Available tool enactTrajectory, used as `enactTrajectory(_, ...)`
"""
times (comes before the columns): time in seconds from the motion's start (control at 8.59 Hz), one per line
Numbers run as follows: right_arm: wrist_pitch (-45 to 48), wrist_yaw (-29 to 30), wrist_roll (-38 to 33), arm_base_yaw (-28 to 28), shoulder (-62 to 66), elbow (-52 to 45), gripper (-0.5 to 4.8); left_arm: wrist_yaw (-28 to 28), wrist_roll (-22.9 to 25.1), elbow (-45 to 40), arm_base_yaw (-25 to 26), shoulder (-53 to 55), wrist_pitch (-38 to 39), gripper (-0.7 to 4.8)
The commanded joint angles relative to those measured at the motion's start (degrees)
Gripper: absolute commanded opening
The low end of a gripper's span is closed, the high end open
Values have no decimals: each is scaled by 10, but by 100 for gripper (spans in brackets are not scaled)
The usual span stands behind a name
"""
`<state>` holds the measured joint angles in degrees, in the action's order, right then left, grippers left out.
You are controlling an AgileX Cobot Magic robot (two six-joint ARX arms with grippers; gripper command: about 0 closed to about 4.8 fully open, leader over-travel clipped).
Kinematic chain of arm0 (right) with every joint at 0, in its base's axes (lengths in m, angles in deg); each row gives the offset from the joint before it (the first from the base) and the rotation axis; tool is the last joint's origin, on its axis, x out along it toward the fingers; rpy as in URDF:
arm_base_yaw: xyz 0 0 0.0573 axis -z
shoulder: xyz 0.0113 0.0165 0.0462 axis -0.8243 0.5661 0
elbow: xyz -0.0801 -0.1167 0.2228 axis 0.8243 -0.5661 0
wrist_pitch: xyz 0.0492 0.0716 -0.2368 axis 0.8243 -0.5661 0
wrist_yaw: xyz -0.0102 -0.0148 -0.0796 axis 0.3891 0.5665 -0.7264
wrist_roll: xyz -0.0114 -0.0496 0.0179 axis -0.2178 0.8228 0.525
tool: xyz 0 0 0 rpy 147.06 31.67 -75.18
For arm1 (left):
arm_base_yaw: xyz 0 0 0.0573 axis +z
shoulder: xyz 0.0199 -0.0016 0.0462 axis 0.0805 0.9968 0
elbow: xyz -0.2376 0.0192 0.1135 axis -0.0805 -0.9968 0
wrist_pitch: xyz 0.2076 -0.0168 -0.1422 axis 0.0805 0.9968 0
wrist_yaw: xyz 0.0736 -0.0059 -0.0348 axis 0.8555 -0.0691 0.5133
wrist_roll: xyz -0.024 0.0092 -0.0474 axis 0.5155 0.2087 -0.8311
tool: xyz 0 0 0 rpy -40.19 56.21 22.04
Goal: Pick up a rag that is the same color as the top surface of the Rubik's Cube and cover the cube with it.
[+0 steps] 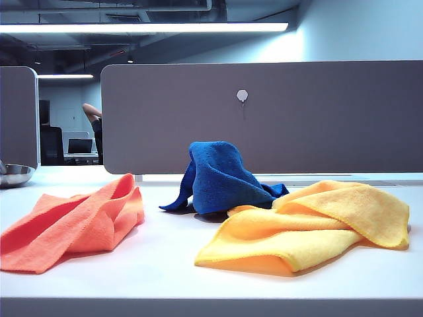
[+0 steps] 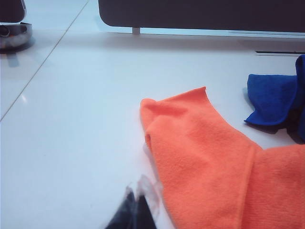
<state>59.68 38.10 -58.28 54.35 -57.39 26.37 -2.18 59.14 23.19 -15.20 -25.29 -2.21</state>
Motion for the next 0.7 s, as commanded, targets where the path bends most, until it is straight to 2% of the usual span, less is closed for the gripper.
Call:
enactTrajectory(0.12, 25, 85, -18, 25, 0, -1, -1, 6, 7, 0, 0, 0, -17, -5)
enactTrajectory(0.7, 22, 97, -32, 25, 0, -1, -1, 37, 19, 0, 1, 0, -24, -6)
